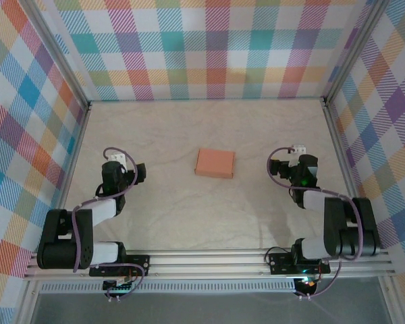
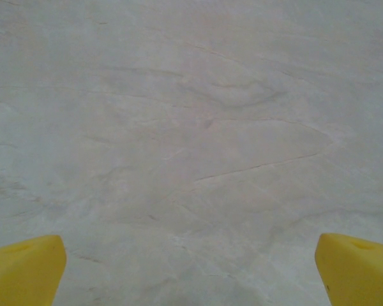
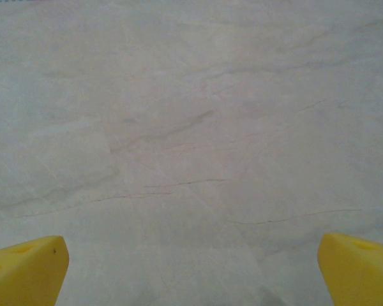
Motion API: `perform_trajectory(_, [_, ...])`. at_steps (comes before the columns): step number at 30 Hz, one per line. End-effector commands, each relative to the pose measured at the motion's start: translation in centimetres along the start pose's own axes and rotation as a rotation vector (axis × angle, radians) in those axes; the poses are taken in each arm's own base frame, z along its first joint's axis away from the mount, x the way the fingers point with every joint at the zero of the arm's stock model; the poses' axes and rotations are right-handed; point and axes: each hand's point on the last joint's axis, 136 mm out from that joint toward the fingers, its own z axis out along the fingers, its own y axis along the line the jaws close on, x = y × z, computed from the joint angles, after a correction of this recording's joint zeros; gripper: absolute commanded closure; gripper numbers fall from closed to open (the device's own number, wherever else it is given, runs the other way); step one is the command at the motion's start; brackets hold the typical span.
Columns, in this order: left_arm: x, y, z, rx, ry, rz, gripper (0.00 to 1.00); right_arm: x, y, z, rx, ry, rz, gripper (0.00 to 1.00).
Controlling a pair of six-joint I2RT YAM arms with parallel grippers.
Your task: Fold the paper box
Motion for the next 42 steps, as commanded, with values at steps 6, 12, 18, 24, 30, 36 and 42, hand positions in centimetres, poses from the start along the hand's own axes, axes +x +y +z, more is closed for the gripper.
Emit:
perform_trajectory(6, [-3.1, -1.6, -0.1, 0.113, -0.115, 0.009, 0.00, -2.0, 1.2, 1.1, -0.096, -0.106, 0.013, 0.00])
perform_trajectory(12, [-2.9, -1.9, 1.4, 0.126, -0.132, -0.047, 0.00, -2.0, 1.2, 1.1, -0.096, -0.106, 0.013, 0.00])
perform_trajectory(18, [-1.2, -3.0, 3.7, 0.088, -0.061, 0.029, 0.00, -2.0, 1.2, 1.2, -0.095, -0.105, 0.012, 0.00])
perform_trajectory(24, [-1.2, -3.1, 3.6, 0.082, -0.063, 0.036, 0.00, -2.0, 1.2, 1.2, -0.093, -0.103, 0.013, 0.00])
perform_trajectory(30, [-1.2, -3.1, 3.6, 0.084, -0.065, 0.035, 0.00, -2.0, 1.1, 1.2, -0.091, -0.104, 0.013, 0.00])
perform_trajectory(36, [-1.2, -3.1, 3.6, 0.084, -0.065, 0.037, 0.00, -2.1, 1.1, 1.2, -0.091, -0.106, 0.011, 0.00])
perform_trajectory(42, [-1.2, -3.1, 3.6, 0.083, -0.065, 0.035, 0.00, -2.0, 1.2, 1.1, -0.091, -0.107, 0.009, 0.00])
